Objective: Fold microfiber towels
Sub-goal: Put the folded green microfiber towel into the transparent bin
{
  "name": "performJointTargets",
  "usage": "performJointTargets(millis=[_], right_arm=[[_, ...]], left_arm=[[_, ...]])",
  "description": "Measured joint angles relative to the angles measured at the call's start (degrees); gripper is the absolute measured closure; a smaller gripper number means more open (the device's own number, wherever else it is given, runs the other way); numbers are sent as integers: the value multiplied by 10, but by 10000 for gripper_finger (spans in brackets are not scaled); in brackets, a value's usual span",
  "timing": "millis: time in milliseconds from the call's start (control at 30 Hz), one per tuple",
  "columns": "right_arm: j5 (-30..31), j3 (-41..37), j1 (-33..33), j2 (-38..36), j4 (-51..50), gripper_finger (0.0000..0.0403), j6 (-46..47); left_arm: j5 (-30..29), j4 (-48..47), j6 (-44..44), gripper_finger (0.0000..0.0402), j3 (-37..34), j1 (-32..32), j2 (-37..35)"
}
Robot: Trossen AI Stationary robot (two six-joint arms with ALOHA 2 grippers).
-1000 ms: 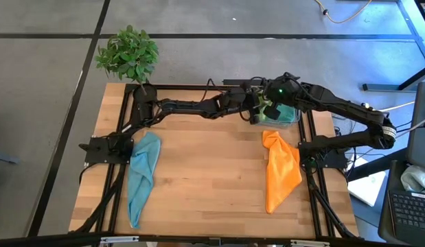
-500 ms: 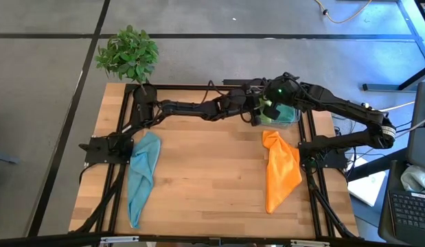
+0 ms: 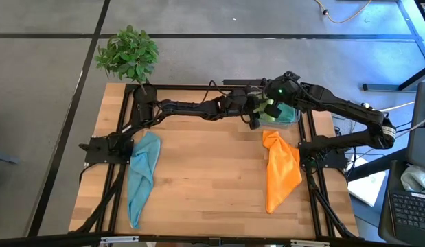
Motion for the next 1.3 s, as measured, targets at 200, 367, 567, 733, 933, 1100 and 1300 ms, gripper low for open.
performJointTargets(millis=[200,367,567,733,933,1100,1300], right_arm=[[13,10,0,0,1,391,9],[-16,31,6,-1,0,391,34],[-14,33,19,-1,-11,391,39],[-23,33,19,-2,-9,391,75],[-37,33,19,-11,-35,391,98],[-53,33,19,-36,-48,391,111],[-54,33,19,-66,-54,391,123]], left_arm=[[-1,-8,-6,218,0,-20,5],[-81,-14,4,218,0,-28,5],[-164,-38,34,218,0,-23,5],[-196,-46,39,218,0,-23,5],[-246,-70,74,218,0,-30,5],[-271,-71,77,218,0,-37,5],[-305,-71,103,218,0,-44,5]])
